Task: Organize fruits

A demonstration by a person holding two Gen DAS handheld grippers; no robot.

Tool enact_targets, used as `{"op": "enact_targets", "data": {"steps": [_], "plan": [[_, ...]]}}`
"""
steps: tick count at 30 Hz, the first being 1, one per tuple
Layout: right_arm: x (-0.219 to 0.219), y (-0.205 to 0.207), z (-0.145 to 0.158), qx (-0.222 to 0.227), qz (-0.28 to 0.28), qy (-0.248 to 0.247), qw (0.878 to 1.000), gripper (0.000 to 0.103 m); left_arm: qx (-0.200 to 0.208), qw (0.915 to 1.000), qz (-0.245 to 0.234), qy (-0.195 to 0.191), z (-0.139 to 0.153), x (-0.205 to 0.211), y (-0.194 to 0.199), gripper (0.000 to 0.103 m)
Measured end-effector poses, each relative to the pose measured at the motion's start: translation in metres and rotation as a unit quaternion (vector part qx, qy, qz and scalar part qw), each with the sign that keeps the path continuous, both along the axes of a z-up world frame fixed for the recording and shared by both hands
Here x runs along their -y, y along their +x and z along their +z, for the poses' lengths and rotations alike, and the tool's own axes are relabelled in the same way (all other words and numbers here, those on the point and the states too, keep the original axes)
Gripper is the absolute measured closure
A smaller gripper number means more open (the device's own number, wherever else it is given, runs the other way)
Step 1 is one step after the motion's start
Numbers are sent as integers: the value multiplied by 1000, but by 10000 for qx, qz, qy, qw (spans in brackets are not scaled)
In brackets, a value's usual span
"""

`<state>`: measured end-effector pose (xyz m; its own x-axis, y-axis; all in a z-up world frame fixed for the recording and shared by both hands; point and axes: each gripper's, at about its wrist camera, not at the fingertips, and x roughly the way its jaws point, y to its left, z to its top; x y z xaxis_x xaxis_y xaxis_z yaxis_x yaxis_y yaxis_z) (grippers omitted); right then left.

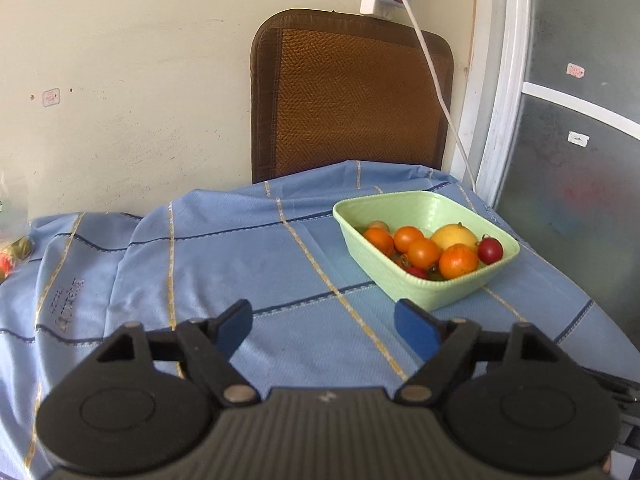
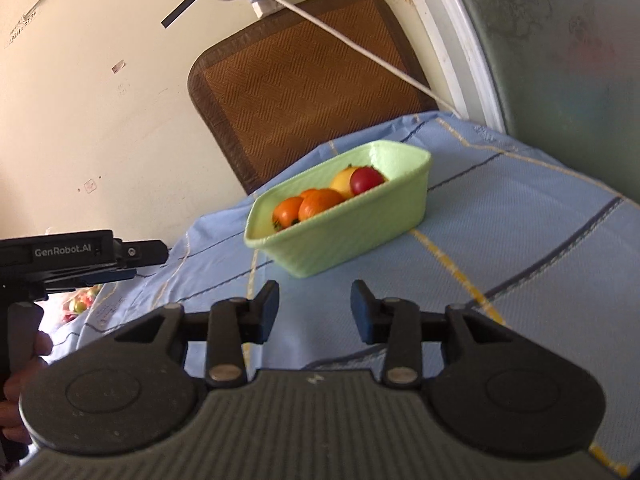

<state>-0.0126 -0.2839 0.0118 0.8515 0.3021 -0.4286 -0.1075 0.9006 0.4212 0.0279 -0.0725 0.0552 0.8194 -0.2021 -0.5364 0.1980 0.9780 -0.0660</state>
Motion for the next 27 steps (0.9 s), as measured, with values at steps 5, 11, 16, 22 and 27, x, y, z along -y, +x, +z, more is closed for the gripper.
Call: {"op": "enact_targets", "data": {"steps": [5, 11, 16, 22, 27], "plan": [[-11, -19, 3, -221, 166, 192, 9994, 60, 50, 9999, 125, 36, -4, -1, -26, 3], [-18, -33, 6, -254, 152, 204, 9994, 46, -111, 9994, 326, 4, -9, -10, -36, 0], [-21, -39, 9, -217, 170, 149, 9995, 45, -263, 9986, 462, 49, -15, -16, -38, 0], [-25, -41, 11, -212, 187, 121, 9995, 43, -214, 9977, 604, 229, -17, -18, -41, 0], [-25, -40, 9, -267, 184, 140, 9994, 43, -215, 9974, 644, 229, -18, -23, -43, 0]]}}
